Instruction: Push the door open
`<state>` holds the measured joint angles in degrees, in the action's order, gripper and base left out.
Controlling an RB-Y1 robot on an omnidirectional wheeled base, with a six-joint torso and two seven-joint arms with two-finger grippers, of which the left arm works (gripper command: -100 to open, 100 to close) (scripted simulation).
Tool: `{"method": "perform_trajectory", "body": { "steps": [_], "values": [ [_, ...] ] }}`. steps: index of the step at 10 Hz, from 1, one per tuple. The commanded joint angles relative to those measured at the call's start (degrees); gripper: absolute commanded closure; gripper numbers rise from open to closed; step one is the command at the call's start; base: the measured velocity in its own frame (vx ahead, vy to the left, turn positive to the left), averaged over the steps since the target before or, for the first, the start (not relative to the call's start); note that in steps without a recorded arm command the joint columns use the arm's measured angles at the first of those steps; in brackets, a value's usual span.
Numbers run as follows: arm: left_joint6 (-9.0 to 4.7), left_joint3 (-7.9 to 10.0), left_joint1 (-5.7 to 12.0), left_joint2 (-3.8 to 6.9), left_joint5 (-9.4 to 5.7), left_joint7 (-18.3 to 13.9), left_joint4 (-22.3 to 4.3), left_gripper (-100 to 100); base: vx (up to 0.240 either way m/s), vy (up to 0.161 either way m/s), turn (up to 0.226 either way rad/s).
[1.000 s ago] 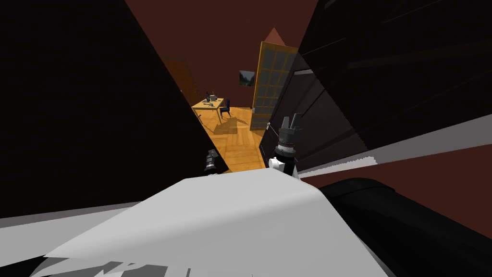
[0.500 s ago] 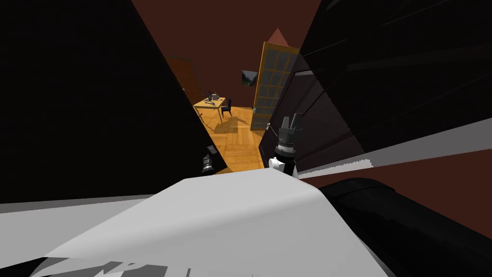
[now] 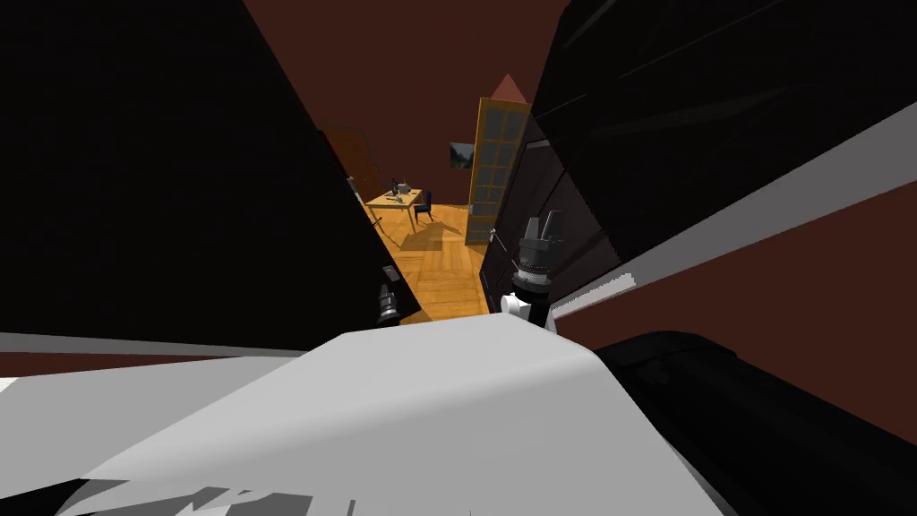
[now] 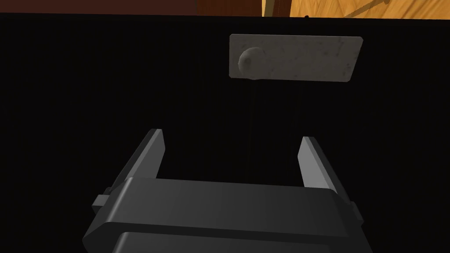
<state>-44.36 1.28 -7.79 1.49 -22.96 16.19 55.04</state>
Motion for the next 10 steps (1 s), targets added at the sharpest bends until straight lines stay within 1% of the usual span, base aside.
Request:
{"method": "perform_trajectory", "body": {
  "steps": [1, 3, 4, 6, 8, 9, 10],
  "values": [
    [-0.34, 0.06, -0.15, 0.53, -0.03, 0.0, 0.0, -100, 0.168, 0.048, -0.029],
    [-0.94, 0.18, -0.15, 1.03, -0.11, -0.1, -0.4, -100, 0.168, 0.062, -0.028],
    [-1.27, 0.25, -0.15, 1.1, -0.16, -0.2, -0.6, -100, 0.184, 0.059, -0.033],
    [-1.9, 0.38, -0.15, 0.89, -0.24, -0.3, -1.0, -100, 0.227, 0.082, -0.03],
    [-2.58, 0.52, -0.15, 0.05, -0.33, -0.5, -1.4, -100, 0.186, 0.094, -0.033],
    [-2.38, 0.47, -0.1, 0.24, -0.3, -0.4, -1.3, -100, 0.066, 0.038, -0.004],
    [-2.38, 0.47, -0.1, 0.24, -0.3, -0.4, -1.3, 100, -0.013, -0.009, 0.002]
  ]
}}
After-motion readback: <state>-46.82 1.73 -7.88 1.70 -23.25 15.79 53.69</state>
